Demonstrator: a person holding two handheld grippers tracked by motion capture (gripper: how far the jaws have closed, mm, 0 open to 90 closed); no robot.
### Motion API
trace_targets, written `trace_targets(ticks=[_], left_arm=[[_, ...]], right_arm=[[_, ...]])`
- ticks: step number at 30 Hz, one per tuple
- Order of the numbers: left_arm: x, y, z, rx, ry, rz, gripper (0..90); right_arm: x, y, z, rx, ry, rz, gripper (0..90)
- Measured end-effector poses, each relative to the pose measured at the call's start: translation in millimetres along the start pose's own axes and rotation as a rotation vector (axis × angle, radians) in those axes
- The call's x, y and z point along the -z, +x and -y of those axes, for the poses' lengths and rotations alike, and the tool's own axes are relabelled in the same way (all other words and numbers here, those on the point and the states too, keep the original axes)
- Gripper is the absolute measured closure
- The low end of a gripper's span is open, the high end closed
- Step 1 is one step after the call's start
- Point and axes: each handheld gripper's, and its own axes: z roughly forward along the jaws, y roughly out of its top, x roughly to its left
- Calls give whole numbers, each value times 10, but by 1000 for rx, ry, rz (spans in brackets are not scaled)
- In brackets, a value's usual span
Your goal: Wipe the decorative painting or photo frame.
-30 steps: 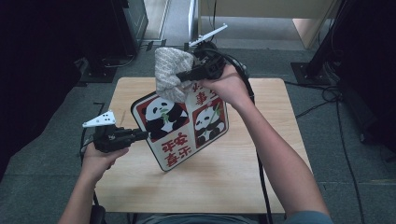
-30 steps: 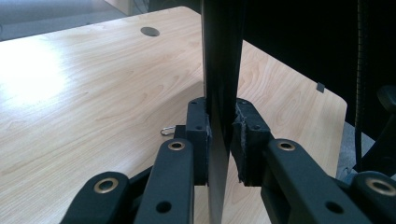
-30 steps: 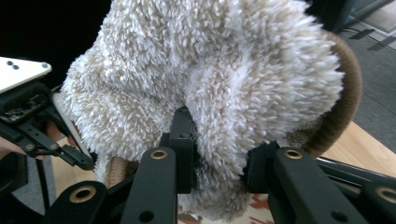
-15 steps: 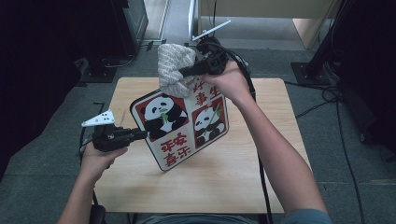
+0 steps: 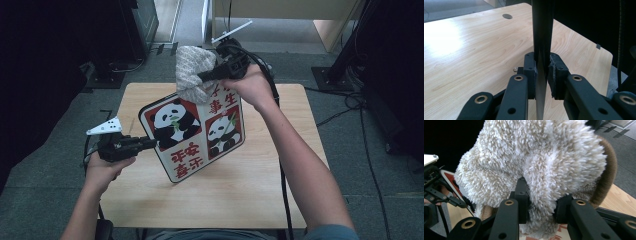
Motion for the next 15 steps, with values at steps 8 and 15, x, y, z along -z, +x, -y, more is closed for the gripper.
trace_targets(ticks=[8, 15], left_arm=[[4, 12, 0, 3, -1, -1, 789], [7, 13, -1, 4, 0, -3, 790]], right_arm=[[89, -102, 44, -22, -2, 21, 710], [159, -177, 69, -35, 5, 44, 712]])
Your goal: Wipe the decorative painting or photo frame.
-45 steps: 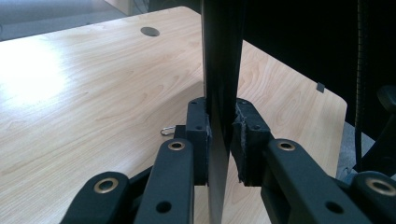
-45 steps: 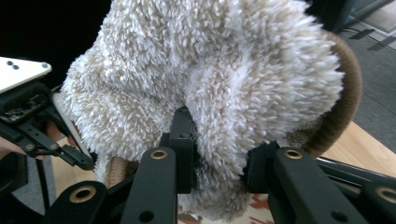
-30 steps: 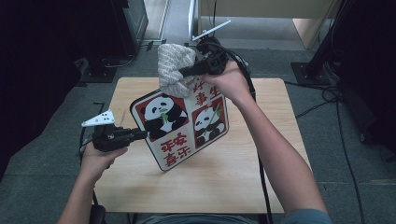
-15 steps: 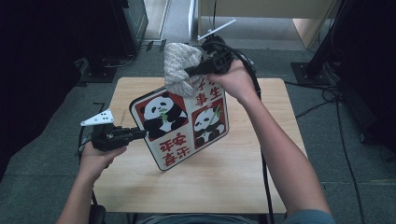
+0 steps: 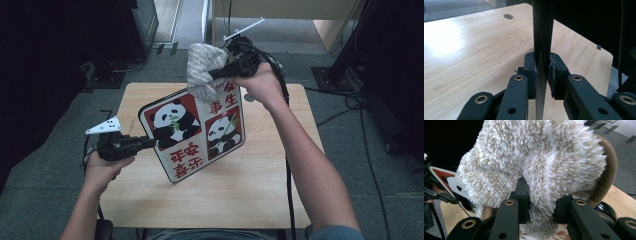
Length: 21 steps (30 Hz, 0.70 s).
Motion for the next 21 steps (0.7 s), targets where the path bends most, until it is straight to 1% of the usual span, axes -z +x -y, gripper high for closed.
trace_targets(ticks=[5, 8, 12, 16, 21], left_arm=[[1, 3, 0, 0, 0, 0, 789], [0, 5, -1, 0, 0, 0, 790], [3, 5, 2, 1, 2, -1, 790], [1, 2, 0, -3, 0, -4, 789], [2, 2, -1, -1, 1, -6, 789]], right_arm=[[62, -87, 25, -20, -1, 25, 713], [95, -132, 42, -16, 2, 45, 713], [146, -178, 65, -28, 2, 63, 714], [174, -246, 98, -46, -5, 70, 713], [206, -308, 143, -50, -21, 74, 712]])
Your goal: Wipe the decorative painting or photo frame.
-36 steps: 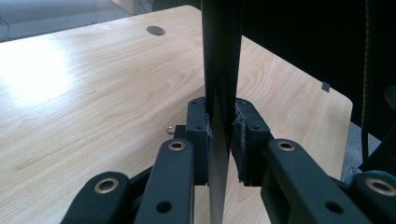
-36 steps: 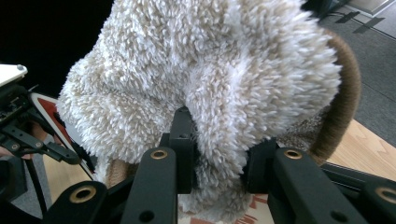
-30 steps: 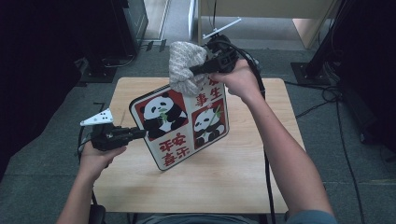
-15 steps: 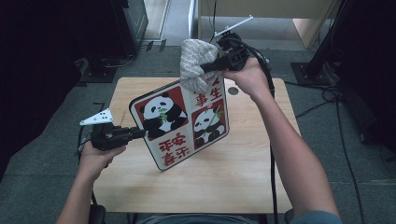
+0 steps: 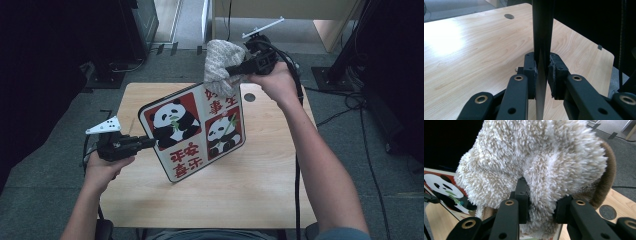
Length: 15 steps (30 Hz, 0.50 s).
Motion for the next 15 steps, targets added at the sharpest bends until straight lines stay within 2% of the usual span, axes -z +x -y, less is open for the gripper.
trace_targets(ticks=[15], left_arm=[[-3, -5, -2, -2, -1, -4, 788]], right_arm=[[133, -237, 116, -27, -18, 76, 717]])
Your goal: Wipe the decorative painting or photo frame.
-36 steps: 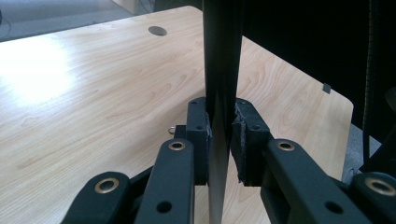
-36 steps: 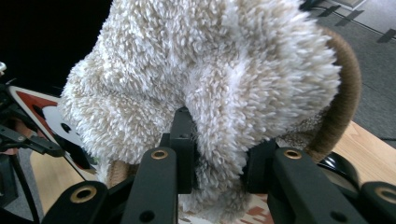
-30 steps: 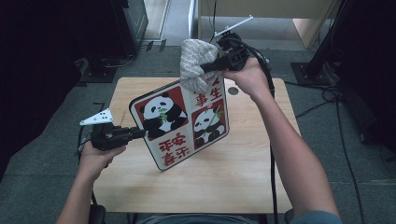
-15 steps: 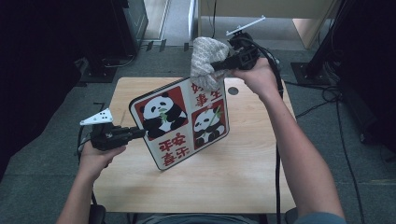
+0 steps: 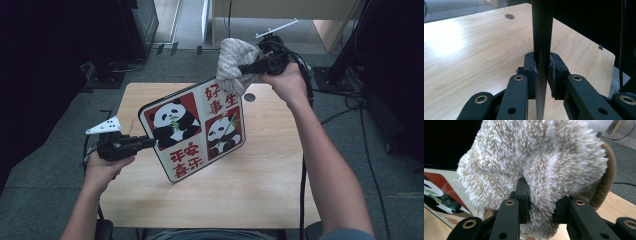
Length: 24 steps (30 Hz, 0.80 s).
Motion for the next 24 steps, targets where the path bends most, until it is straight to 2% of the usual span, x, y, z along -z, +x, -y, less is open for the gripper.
trace_targets(ticks=[11, 17, 24], left_arm=[[3, 0, 2, -1, 3, 1, 788], [0, 2, 2, 0, 1, 2, 787], [1, -1, 2, -1, 1, 2, 787]], right_arm=[[143, -180, 44, -11, -22, 88, 720], [222, -281, 67, -30, -54, 137, 719], [228, -376, 120, -36, -65, 213, 719]])
